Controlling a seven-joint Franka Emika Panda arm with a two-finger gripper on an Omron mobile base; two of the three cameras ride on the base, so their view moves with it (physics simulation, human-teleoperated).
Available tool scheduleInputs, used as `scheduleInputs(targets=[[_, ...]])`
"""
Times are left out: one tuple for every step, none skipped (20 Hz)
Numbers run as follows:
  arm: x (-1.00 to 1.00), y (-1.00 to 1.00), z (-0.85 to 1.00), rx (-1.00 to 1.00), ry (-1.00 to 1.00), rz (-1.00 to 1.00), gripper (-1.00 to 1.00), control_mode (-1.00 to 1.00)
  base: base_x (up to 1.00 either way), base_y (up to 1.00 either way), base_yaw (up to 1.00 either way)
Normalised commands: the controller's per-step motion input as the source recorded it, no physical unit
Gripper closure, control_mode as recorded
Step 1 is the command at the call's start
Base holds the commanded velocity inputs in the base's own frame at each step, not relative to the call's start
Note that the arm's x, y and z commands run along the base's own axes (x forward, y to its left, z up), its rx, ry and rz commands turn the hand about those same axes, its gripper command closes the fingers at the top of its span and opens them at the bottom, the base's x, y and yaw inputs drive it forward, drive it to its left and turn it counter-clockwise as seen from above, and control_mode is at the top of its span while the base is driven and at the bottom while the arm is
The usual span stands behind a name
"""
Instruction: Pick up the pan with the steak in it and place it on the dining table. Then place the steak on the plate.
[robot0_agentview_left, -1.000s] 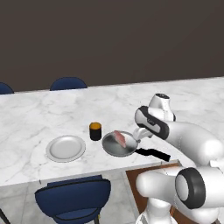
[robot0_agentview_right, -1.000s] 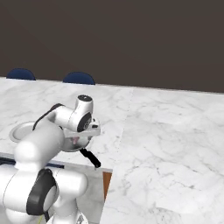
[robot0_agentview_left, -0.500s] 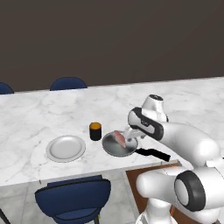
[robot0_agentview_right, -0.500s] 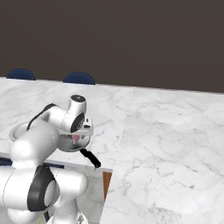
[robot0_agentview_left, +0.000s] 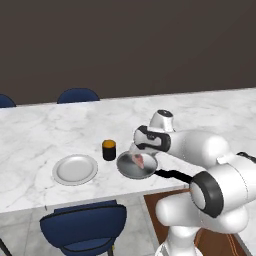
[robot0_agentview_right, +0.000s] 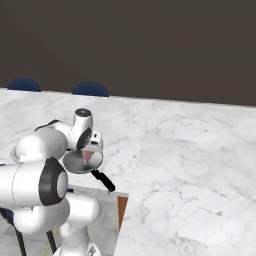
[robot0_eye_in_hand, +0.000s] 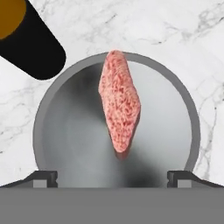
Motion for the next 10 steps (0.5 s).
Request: scheduleInputs(targets=[[0.31,0.04,-0.05,-0.06,0.0,-0.06,-1.0,-1.0,0.0,0.0,0.0],[0.14,0.0,-0.01,-0.04,0.01,-0.02,-1.0,-1.0,0.0,0.0,0.0],[0.05,0.0,0.0,-0.02,0.02,0.0,-1.0,-1.0,0.0,0.0,0.0],[0.0,0.0,0.0,-0.01,0.03,0.0,-1.0,-1.0,0.0,0.0,0.0],[0.0,0.0,0.0,0.0,0.03,0.0,-1.0,-1.0,0.0,0.0,0.0],[0.0,0.0,-0.02,0.0,0.03,0.0,-1.0,-1.0,0.0,0.0,0.0],[0.08,0.0,-0.08,0.0,0.04,0.0,-1.0,-1.0,0.0,0.0,0.0],[0.13,0.0,-0.11,0.0,0.05,0.0,-1.0,-1.0,0.0,0.0,0.0],[0.15,0.0,-0.16,-0.01,0.06,0.0,-1.0,-1.0,0.0,0.0,0.0],[0.15,0.0,-0.19,-0.01,0.06,0.0,-1.0,-1.0,0.0,0.0,0.0]])
